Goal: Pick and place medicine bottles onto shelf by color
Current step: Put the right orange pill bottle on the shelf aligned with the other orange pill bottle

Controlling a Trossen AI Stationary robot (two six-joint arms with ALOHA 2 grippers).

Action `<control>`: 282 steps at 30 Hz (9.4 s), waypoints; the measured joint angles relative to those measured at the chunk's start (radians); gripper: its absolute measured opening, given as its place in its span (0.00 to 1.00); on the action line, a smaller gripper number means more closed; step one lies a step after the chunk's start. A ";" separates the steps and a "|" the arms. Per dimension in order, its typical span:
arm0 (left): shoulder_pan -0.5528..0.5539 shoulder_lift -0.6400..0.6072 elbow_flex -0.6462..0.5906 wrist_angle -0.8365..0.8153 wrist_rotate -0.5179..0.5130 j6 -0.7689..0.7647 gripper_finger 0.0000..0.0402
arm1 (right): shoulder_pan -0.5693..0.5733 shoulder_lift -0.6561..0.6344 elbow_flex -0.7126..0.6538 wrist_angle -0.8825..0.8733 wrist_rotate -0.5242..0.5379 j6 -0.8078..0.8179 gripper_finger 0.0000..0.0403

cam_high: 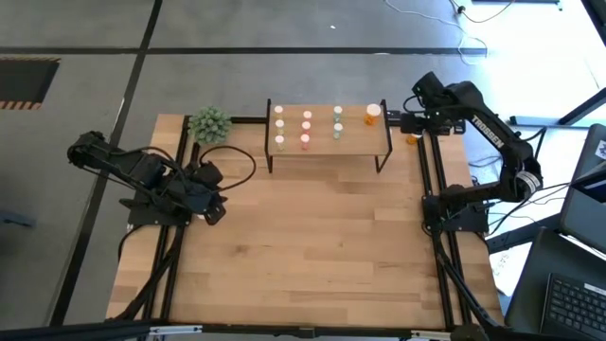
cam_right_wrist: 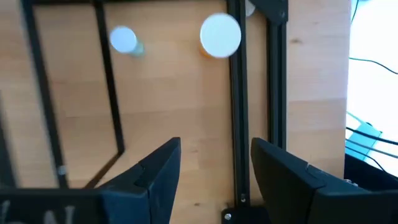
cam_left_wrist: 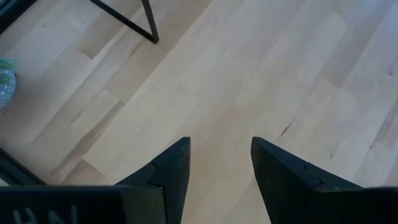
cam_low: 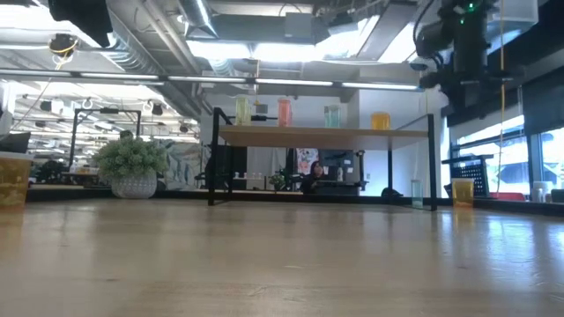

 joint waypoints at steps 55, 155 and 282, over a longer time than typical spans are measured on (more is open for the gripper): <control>0.134 0.001 0.000 0.358 -0.254 0.501 0.41 | -0.097 0.001 -0.300 0.340 -0.034 0.347 0.49; 0.137 0.001 -0.001 0.392 -0.282 0.499 0.41 | -0.097 0.066 -0.300 0.461 0.052 0.962 0.68; 0.137 0.001 -0.001 0.392 -0.282 0.499 0.41 | -0.068 0.171 -0.319 0.509 -0.156 1.438 0.73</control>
